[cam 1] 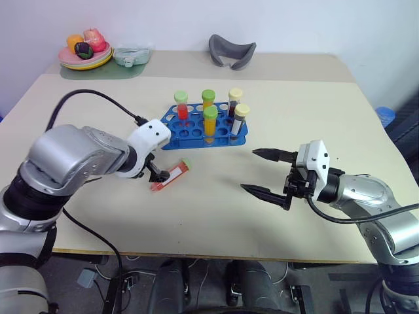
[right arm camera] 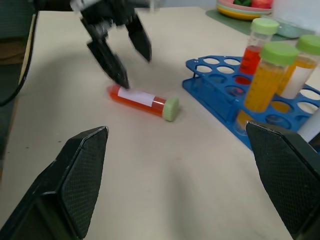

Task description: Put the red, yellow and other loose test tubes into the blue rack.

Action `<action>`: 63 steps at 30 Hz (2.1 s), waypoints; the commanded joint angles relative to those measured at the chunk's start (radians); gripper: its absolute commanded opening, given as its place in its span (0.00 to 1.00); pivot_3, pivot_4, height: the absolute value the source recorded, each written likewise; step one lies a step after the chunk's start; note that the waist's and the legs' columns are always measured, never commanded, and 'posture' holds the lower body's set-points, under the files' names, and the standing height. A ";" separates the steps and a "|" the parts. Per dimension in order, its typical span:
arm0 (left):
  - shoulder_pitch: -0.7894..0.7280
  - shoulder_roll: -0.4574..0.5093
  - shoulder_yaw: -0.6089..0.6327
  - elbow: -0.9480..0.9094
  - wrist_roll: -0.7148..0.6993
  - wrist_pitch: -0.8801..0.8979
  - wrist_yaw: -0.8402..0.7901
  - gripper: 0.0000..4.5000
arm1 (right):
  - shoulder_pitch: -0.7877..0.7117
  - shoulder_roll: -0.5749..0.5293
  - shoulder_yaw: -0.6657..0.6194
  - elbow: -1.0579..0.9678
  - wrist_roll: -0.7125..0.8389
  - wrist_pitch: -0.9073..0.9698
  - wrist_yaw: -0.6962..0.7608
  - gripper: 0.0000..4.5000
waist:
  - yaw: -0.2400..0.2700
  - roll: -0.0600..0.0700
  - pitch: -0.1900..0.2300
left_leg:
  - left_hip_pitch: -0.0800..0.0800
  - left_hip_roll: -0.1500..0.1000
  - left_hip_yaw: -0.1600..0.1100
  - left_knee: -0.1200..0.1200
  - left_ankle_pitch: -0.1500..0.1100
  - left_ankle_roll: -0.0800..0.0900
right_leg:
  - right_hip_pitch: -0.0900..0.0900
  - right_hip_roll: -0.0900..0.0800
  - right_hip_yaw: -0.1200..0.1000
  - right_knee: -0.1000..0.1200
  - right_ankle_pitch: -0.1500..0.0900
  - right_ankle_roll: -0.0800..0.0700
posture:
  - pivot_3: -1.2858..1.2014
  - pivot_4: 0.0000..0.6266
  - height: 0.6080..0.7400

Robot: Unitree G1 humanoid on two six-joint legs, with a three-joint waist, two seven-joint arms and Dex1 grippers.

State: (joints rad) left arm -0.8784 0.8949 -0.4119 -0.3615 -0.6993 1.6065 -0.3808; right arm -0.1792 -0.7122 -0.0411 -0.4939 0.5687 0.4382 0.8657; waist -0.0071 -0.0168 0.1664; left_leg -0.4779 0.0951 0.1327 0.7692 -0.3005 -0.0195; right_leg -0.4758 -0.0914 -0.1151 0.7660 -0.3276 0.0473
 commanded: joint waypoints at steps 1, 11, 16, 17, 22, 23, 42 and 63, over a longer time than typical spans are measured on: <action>-0.032 -0.023 -0.016 0.023 -0.001 0.008 0.022 1.00 | -0.011 0.011 0.000 -0.013 0.001 -0.024 0.013 0.99 | 0.003 -0.001 0.001 | 0.000 0.000 0.000 0.000 0.000 0.000 | 0.000 0.000 0.000 0.000 0.000 0.000 | 0.52 0.24 0.47; -0.108 -0.120 -0.092 0.112 -0.042 0.008 0.077 1.00 | 0.046 0.029 0.025 -0.022 -0.030 -0.071 0.028 0.99 | 0.020 -0.002 0.001 | 0.000 -0.001 0.000 0.002 0.000 0.000 | 0.001 -0.001 0.000 0.000 0.000 0.000 | 0.52 0.24 0.47; -0.130 -0.162 -0.121 0.162 -0.060 0.008 0.120 1.00 | 0.055 0.041 0.036 -0.038 -0.042 -0.073 0.016 0.99 | 0.020 -0.002 0.001 | 0.000 -0.001 0.000 0.002 0.000 0.000 | 0.001 -0.001 0.000 0.001 0.000 0.000 | 0.52 0.24 0.47; -0.135 -0.167 -0.122 0.171 -0.068 0.008 0.125 1.00 | 0.055 0.044 0.036 -0.040 -0.041 -0.071 0.013 0.99 | 0.020 -0.002 0.001 | 0.000 -0.001 0.000 0.002 0.000 0.000 | 0.001 -0.001 0.000 0.001 0.000 0.000 | 0.52 0.24 0.47; -0.150 -0.162 -0.156 0.221 -0.071 0.008 0.166 1.00 | 0.055 0.052 0.043 -0.047 -0.042 -0.067 0.002 0.99 | 0.020 -0.002 0.001 | 0.000 -0.001 0.000 0.002 0.000 0.000 | 0.001 -0.001 0.000 0.001 0.000 0.000 | 0.52 0.24 0.47; -0.152 -0.158 -0.159 0.227 -0.078 0.008 0.171 1.00 | 0.056 0.053 0.043 -0.048 -0.041 -0.067 0.001 0.99 | 0.020 -0.002 0.001 | 0.000 -0.001 0.000 0.002 0.000 0.000 | 0.001 -0.001 0.000 0.001 0.000 0.000 | 0.52 0.24 0.47; -0.144 -0.137 -0.125 0.240 -0.152 0.008 0.263 0.39 | 0.006 0.056 0.057 -0.040 -0.035 -0.045 -0.011 1.00 | 0.019 -0.002 0.001 | 0.001 -0.001 0.000 0.002 0.000 -0.001 | 0.001 -0.001 0.000 0.002 0.000 0.000 | 0.52 0.24 0.47; 0.272 -0.003 0.494 -0.326 -0.181 -0.442 0.054 0.18 | -0.060 0.070 0.059 -0.017 -0.020 -0.004 -0.014 1.00 | 0.016 -0.001 0.001 | 0.001 -0.001 0.000 0.002 0.000 -0.001 | 0.001 -0.002 0.000 0.002 0.000 0.000 | 0.52 0.24 0.47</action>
State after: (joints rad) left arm -0.6415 0.8919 -0.0043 -0.6175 -0.9238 1.3190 -0.2594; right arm -0.2184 -0.6533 0.0296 -0.4968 0.5338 0.4399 0.8522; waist 0.0087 -0.0182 0.1674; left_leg -0.4770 0.0942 0.1329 0.7714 -0.3000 -0.0202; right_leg -0.4749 -0.0934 -0.1152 0.7684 -0.3277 0.0473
